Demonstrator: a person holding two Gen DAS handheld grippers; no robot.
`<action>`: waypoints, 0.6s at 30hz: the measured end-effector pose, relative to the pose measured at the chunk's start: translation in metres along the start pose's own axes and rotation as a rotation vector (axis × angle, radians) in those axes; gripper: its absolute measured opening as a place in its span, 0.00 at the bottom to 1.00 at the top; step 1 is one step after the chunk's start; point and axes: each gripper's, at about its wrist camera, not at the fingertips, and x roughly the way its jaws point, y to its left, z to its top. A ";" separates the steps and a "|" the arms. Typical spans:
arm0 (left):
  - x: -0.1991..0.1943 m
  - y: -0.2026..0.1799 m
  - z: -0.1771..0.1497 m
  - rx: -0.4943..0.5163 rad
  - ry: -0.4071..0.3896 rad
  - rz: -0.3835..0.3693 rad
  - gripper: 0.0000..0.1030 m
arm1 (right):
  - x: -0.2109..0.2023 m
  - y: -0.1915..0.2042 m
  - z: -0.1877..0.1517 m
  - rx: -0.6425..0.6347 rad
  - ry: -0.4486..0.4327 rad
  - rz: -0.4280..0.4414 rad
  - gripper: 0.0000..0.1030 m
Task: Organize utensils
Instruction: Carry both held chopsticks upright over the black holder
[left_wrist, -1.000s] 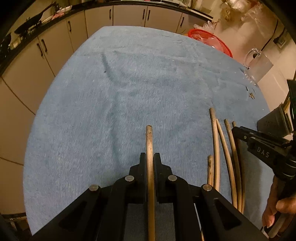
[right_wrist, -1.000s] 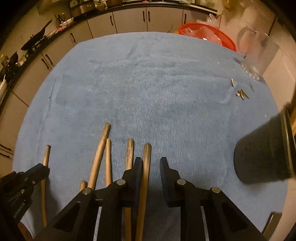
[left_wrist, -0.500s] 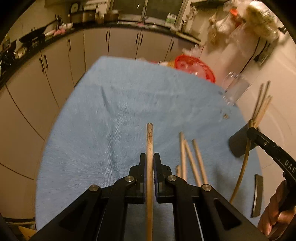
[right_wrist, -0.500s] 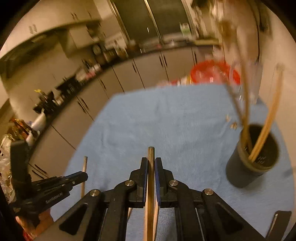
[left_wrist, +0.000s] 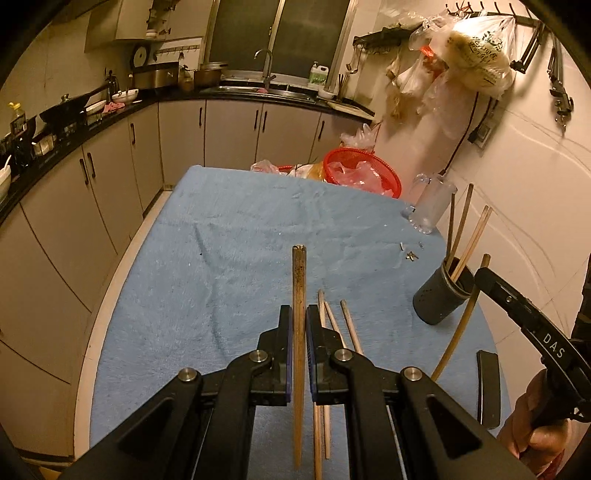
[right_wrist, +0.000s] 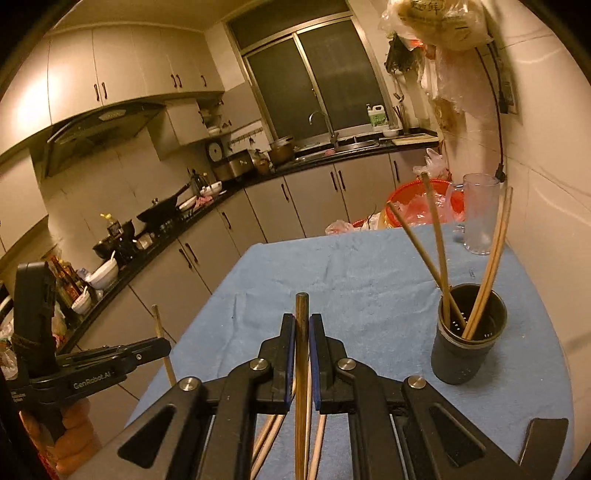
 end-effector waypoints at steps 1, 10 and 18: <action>0.000 -0.002 0.000 0.000 -0.002 -0.001 0.07 | -0.003 0.000 0.000 0.003 -0.008 -0.001 0.08; -0.007 -0.012 0.003 0.007 -0.023 -0.002 0.07 | -0.021 -0.008 0.003 0.022 -0.054 -0.012 0.07; -0.014 -0.015 0.003 0.013 -0.030 -0.014 0.07 | -0.030 -0.012 0.005 0.033 -0.074 -0.019 0.07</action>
